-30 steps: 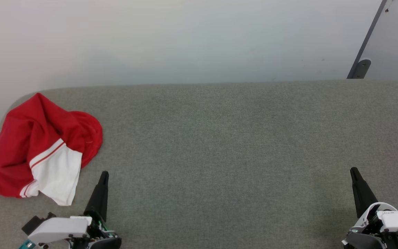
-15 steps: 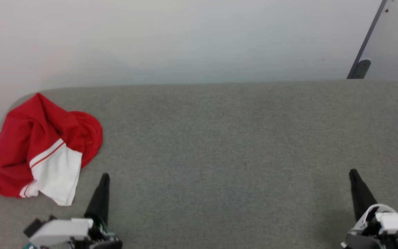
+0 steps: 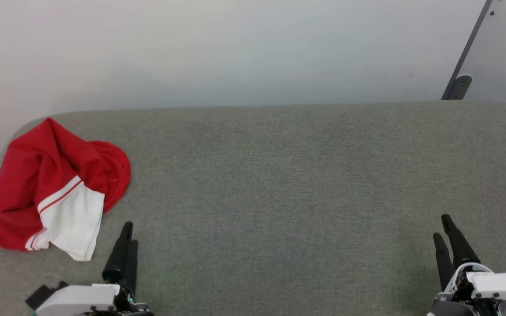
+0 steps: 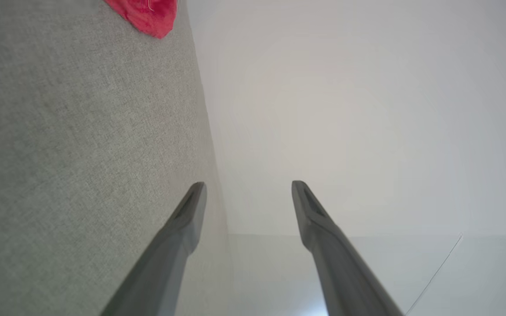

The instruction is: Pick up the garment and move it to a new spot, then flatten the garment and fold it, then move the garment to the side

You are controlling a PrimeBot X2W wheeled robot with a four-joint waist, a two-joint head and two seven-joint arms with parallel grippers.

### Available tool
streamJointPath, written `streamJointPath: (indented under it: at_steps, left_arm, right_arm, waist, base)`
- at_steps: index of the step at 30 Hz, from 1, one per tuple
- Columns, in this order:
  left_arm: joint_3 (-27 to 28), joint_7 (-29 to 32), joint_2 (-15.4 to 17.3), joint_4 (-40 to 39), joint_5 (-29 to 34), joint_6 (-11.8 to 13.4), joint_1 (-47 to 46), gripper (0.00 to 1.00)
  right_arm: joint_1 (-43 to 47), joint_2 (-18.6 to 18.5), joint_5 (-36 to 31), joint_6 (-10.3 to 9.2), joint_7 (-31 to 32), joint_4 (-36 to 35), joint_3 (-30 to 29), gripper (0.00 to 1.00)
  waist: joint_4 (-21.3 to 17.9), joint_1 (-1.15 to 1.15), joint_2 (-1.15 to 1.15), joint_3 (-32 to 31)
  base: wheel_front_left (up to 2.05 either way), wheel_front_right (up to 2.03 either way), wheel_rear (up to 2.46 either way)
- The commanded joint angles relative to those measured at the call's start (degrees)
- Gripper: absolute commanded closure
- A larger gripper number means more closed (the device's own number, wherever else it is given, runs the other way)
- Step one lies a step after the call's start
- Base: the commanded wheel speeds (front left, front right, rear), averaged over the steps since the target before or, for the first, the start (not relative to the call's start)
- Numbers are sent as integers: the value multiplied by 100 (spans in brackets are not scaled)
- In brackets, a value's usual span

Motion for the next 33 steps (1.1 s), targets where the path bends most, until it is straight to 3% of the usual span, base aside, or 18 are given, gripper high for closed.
streamJointPath:
  at_steps: [1, 13, 33]
  left_arm:
    - [-25, -60, 95, -98, 149, -12, -162, 0]
    - [-131, -406, 313, -58, 1534, 51, -283, 0]
    - [-247, -827, 567, -173, 4282, 290, -285, 0]
  right_arm:
    - [-228, -69, -89, 24, -58, -42, 71, 0]
    - [-642, -414, -1245, 30, -434, 289, 636, 0]
    - [-861, -388, -4542, 38, -853, 213, 306, 0]
  waist:
    - [1, 0, 0, 0]
    - [8, 0, 0, 7]
    - [-6, 0, 0, 36]
  base:
    - [0, 0, 0]
    - [0, 0, 0]
    - [0, 0, 0]
